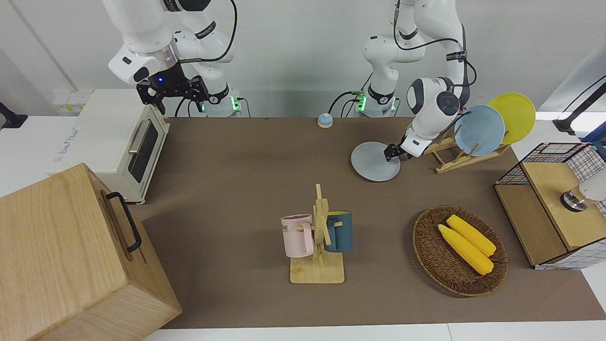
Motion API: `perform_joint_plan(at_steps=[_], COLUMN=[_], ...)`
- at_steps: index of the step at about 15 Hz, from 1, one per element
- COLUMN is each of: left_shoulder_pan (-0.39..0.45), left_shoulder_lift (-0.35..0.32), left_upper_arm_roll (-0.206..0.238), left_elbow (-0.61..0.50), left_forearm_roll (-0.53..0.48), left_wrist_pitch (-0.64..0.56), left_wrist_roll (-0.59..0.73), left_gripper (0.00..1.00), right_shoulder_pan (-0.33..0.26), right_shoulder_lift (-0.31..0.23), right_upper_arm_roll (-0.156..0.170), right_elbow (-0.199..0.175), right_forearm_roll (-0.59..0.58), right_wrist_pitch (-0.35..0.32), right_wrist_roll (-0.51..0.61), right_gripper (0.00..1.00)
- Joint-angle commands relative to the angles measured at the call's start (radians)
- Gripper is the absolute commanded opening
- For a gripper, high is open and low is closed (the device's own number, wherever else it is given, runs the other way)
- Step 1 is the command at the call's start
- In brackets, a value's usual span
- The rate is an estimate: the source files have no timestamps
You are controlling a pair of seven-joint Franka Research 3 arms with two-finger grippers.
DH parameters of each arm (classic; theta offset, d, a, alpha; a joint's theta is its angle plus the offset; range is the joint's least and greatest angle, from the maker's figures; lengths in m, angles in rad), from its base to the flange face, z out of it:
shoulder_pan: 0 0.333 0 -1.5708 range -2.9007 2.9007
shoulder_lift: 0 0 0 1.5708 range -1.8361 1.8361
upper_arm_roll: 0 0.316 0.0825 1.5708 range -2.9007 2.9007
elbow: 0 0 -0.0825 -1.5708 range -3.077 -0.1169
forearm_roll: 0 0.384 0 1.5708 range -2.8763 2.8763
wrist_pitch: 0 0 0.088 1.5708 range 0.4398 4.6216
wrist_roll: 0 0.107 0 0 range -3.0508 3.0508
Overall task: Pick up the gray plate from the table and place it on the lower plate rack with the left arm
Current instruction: 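Grasp the gray plate's edge nearest the rack with the left gripper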
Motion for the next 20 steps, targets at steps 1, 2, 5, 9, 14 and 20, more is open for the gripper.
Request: perform_joint_plan(at_steps=[1, 2, 5, 9, 14, 20], left_shoulder_pan=[0.001, 0.001, 0.001, 0.001, 0.001, 0.008], left_shoulder_lift=[0.04, 0.045, 0.045, 0.045, 0.031, 0.021], left_upper_arm_roll=[0.001, 0.001, 0.001, 0.001, 0.015, 0.047], left_elbow=[-0.009, -0.009, -0.008, -0.004, 0.044, 0.254], left_forearm_roll=[-0.019, -0.019, -0.019, -0.019, -0.006, 0.136], left_wrist_pitch=[0.052, 0.055, 0.055, 0.054, -0.007, -0.278], left_wrist_roll=[-0.017, -0.029, -0.031, -0.031, -0.028, -0.089], left_gripper=[0.59, 0.43, 0.02, 0.0, 0.0, 0.0], right_shoulder_pan=[-0.026, -0.026, -0.026, -0.026, -0.026, -0.026], right_shoulder_lift=[-0.002, -0.002, -0.002, -0.002, -0.002, -0.002], right_upper_arm_roll=[0.023, 0.023, 0.023, 0.023, 0.023, 0.023], right_elbow=[0.01, 0.01, 0.01, 0.01, 0.01, 0.01], right_forearm_roll=[-0.007, -0.008, -0.007, -0.007, -0.007, -0.007], right_wrist_pitch=[-0.014, -0.014, -0.014, -0.014, -0.014, -0.014], right_wrist_roll=[0.013, 0.013, 0.013, 0.013, 0.013, 0.013], right_gripper=[0.983, 0.983, 0.983, 0.983, 0.983, 0.983])
